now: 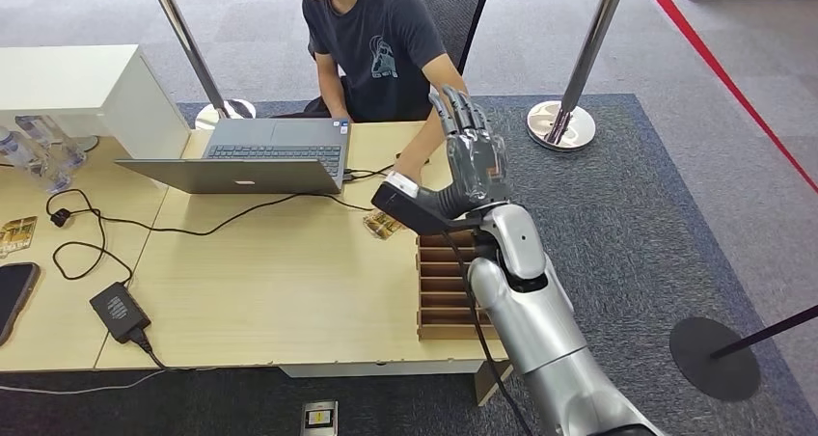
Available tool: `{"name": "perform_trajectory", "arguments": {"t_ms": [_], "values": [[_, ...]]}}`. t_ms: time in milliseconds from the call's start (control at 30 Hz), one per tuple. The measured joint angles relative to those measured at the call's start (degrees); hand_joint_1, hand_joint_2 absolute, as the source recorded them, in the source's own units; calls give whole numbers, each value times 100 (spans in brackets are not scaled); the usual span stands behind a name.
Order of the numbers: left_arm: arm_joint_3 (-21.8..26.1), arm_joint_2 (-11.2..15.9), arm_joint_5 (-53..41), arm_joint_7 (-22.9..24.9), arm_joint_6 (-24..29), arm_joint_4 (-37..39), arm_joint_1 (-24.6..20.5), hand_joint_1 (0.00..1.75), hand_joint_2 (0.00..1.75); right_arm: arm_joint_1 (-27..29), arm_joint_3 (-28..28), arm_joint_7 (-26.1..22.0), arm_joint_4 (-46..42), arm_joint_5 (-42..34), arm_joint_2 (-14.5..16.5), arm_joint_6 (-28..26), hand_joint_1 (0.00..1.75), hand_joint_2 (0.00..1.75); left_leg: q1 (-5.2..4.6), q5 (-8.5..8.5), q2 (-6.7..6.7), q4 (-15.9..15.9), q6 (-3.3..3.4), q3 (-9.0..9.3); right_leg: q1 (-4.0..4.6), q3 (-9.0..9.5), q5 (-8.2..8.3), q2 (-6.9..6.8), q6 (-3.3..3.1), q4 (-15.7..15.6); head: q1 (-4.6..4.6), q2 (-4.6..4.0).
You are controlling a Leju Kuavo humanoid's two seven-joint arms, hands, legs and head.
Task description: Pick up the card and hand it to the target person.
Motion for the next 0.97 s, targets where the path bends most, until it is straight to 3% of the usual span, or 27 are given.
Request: {"name": "perform_trajectory", "arguments": {"t_ms": [333,667,967], "values": [[175,-13,88,39,79,0,6,0,0,1164,-310,-2,-1522,-213,-271,-329,0,0,0,-1,-1,0,0,-3,0,-4,0,0,0,-2,-1,-1],[327,-41,90,48,133,-2,8,0,0,2589,-1041,-138,-2630,-673,-550,-945,0,0,0,-3,0,-1,2,-5,-1,-6,-1,0,0,-4,0,0],[423,-52,31,82,183,-2,10,0,0,3704,-1975,-531,-3169,-1845,-481,-876,0,0,0,-3,-1,-1,2,-8,0,-7,-1,0,0,-4,0,0]]}}
